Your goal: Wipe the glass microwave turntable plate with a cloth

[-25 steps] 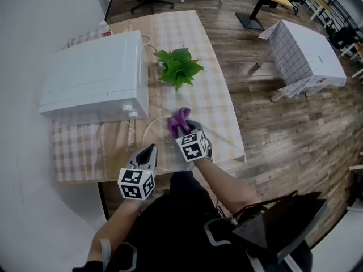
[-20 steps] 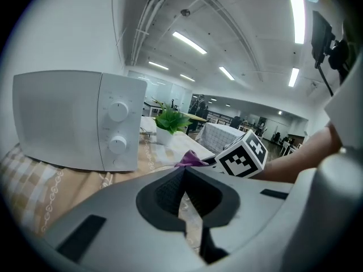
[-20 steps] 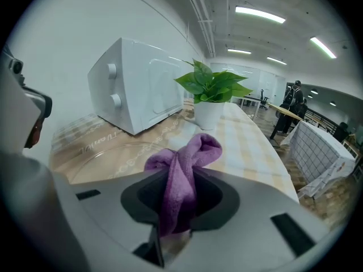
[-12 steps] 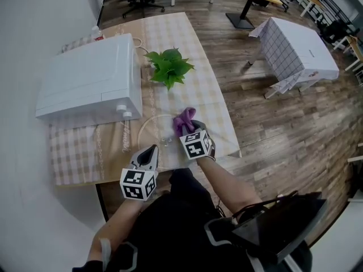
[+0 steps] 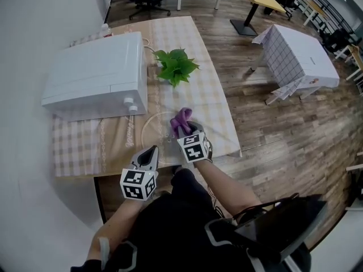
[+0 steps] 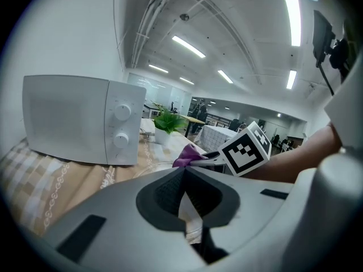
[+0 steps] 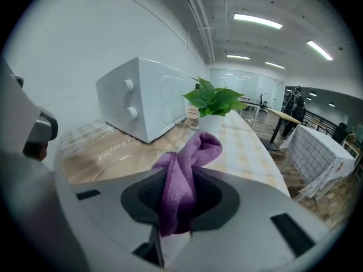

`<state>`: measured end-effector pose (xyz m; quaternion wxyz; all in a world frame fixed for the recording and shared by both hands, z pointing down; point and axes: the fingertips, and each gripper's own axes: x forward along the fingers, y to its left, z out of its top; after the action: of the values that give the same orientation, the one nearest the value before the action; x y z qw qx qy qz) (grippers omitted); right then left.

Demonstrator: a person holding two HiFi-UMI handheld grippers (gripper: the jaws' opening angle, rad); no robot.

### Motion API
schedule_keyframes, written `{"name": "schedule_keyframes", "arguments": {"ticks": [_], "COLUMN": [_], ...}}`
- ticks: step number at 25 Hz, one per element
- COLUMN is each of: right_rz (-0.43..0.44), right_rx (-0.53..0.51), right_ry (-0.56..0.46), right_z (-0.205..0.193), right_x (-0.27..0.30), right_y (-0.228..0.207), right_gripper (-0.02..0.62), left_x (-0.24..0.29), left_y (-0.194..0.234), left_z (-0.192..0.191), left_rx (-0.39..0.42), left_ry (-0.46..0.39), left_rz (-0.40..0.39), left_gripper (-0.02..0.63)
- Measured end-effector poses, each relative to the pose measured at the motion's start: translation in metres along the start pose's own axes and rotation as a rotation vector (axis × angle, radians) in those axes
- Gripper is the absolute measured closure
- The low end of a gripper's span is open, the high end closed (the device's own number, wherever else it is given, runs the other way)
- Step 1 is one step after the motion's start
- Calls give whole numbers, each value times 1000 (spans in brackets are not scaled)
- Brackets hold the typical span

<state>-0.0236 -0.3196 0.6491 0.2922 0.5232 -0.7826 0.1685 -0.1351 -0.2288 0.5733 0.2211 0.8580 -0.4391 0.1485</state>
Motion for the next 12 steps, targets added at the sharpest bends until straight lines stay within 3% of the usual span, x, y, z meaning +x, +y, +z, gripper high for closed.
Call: {"name": "schedule_keyframes", "arguments": {"ticks": [12], "right_rz": [233], "right_rx": [-130], "right_ry": [-3], "right_z": [13], "right_x": [22], "right_y": [125], "right_gripper": [499], "left_x": [-54], "left_y": [43], "left_z": [-9], "left_rx": [-32], "left_ry": [-33], "left_rz": [160], "left_gripper": [601]}}
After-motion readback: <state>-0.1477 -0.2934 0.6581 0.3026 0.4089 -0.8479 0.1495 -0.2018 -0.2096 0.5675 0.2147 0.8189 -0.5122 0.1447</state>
